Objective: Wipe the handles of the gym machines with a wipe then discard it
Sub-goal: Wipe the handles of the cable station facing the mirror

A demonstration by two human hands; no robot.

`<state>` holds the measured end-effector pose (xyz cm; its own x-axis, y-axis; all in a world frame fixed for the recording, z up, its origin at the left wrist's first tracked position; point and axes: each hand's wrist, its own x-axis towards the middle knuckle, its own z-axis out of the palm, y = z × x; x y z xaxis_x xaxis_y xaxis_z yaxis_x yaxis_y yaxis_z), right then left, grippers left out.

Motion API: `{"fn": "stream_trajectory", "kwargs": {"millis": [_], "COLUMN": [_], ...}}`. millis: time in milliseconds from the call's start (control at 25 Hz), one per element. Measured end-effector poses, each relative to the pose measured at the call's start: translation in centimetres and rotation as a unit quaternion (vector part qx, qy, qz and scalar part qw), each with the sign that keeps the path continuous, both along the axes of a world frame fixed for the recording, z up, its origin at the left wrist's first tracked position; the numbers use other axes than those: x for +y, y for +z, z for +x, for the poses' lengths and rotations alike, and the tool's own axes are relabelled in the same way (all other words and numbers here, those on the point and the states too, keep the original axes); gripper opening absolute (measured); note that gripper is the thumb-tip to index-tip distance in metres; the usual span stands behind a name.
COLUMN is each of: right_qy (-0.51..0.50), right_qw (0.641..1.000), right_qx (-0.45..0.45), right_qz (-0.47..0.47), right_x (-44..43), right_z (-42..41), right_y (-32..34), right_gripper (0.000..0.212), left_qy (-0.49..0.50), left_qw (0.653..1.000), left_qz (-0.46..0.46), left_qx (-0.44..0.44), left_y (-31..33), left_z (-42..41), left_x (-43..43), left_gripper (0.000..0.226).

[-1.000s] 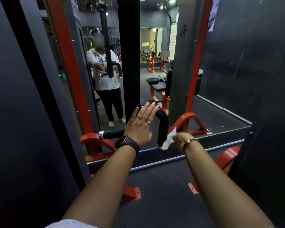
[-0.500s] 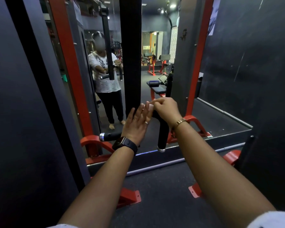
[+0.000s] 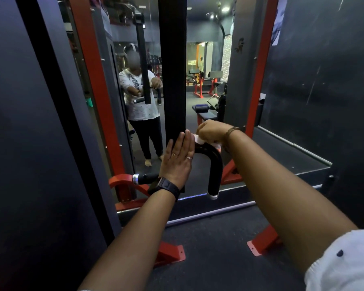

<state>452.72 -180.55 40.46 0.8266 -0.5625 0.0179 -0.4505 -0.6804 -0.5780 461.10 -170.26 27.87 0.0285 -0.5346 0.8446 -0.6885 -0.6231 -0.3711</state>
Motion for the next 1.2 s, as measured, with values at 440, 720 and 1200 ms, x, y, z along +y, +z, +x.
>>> {"fn": "stream_trajectory", "kwargs": {"millis": [440, 720, 1200], "right_qy": [-0.058, -0.062, -0.045], "right_qw": [0.994, 0.996, 0.85], "right_qx": [0.076, 0.015, -0.382], "right_qz": [0.048, 0.057, -0.36], "right_x": [-2.5, -3.1, 1.9], "right_z": [-1.5, -1.6, -4.2], "right_y": [-1.3, -3.4, -11.1], "right_gripper": [0.027, 0.028, 0.032], "left_qy": [-0.037, -0.035, -0.074], "left_qw": [0.999, 0.999, 0.99], "left_qz": [-0.01, -0.003, -0.073], "left_qx": [-0.007, 0.001, 0.096], "left_y": [-0.1, -0.1, -0.6], "left_z": [0.4, 0.6, 0.1], "left_x": [0.2, 0.2, -0.2], "left_gripper": [0.071, 0.078, 0.113]}}
